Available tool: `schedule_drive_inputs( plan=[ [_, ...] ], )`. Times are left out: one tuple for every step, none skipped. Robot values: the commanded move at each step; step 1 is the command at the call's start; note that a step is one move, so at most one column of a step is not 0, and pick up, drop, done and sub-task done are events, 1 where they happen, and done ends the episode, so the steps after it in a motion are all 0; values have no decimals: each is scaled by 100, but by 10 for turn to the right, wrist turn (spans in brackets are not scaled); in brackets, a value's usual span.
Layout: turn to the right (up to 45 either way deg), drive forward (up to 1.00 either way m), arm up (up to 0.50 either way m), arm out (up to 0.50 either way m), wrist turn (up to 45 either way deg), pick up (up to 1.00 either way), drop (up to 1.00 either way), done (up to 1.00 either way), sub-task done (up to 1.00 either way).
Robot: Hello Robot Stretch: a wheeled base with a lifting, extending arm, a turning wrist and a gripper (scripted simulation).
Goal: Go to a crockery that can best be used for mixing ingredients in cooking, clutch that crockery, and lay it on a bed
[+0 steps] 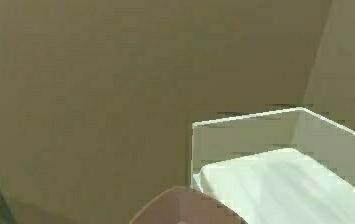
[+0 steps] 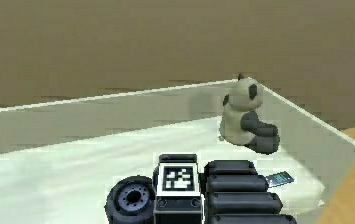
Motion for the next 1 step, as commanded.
schedule_drive_inputs(
  plan=[
    [450,0,0,0,0,0,0,0,0]
  ],
)
